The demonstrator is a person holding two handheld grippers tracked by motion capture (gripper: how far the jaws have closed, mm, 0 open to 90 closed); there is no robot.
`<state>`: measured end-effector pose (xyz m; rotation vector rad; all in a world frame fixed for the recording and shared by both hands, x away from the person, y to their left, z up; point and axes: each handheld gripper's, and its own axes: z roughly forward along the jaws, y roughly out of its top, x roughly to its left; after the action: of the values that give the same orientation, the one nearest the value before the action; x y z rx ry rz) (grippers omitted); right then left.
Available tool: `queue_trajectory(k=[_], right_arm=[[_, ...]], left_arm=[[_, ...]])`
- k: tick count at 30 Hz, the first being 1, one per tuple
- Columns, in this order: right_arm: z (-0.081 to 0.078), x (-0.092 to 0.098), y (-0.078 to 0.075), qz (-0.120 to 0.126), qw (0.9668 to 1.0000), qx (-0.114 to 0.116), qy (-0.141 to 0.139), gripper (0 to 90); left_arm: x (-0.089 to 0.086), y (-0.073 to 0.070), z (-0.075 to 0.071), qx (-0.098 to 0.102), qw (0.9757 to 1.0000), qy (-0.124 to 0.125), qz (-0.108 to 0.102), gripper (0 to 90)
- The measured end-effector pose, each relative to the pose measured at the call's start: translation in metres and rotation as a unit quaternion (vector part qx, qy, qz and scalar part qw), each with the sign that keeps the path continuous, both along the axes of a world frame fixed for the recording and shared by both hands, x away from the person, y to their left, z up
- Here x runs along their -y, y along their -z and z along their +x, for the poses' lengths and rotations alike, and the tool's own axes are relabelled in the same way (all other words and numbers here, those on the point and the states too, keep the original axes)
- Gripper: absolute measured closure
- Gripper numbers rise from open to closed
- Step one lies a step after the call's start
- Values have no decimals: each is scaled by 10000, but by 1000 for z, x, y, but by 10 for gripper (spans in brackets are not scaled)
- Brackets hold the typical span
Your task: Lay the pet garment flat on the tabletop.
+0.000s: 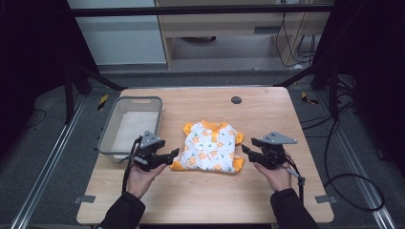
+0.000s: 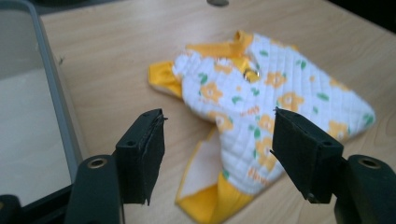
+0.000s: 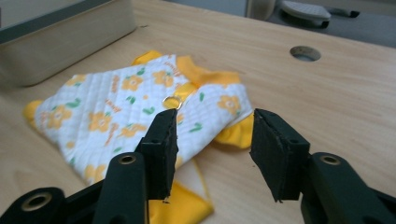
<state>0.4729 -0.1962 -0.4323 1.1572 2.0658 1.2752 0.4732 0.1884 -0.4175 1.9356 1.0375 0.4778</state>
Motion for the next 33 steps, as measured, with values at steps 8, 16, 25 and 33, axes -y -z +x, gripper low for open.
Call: queue_trajectory(k=[8,16,25,33], right_arm=[[-20,-1,21,-54,9991,-279,-320,463],[-18,-16,40,-214,9966,-545,-581,471],[-18,-31,61,-515,9914,-865,-842,498],[-15,-38,68,-753,9893,-923,-841,595]], left_arm=[[-6,33,-15,-296,9991,103,277,369],[-1,54,-11,-482,9973,177,528,397],[14,67,-8,-625,9925,417,964,463],[17,73,-3,-716,9904,518,1059,615]])
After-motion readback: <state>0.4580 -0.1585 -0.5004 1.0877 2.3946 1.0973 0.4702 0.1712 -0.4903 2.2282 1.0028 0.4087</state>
